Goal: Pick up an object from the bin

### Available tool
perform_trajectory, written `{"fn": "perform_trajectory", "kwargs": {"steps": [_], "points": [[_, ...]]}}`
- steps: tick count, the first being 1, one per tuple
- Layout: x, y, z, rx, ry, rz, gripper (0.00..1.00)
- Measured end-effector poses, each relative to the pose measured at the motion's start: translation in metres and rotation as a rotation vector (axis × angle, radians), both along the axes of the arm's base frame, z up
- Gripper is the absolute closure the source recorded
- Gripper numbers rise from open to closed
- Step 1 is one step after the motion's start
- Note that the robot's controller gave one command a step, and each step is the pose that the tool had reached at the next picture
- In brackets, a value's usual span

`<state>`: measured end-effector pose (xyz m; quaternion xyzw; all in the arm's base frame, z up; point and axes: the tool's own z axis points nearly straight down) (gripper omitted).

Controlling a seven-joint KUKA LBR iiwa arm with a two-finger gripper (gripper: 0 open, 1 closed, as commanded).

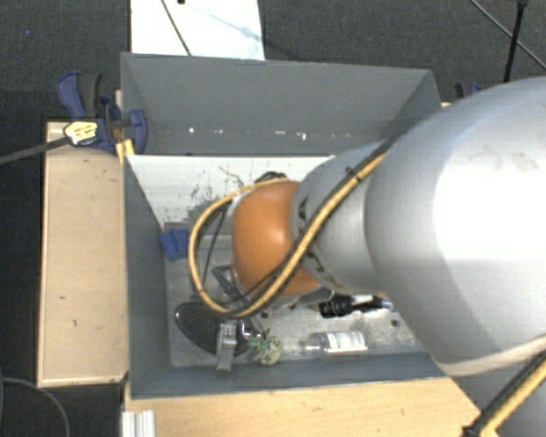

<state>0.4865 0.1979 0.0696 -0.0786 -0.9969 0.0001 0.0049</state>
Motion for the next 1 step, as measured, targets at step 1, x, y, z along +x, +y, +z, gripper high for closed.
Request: {"fn": "perform_trajectory", "kwargs": {"steps": [1], "points": [[0.0048, -0.0003, 0.0040, 0.003, -0.018, -0.003, 1.00]]}}
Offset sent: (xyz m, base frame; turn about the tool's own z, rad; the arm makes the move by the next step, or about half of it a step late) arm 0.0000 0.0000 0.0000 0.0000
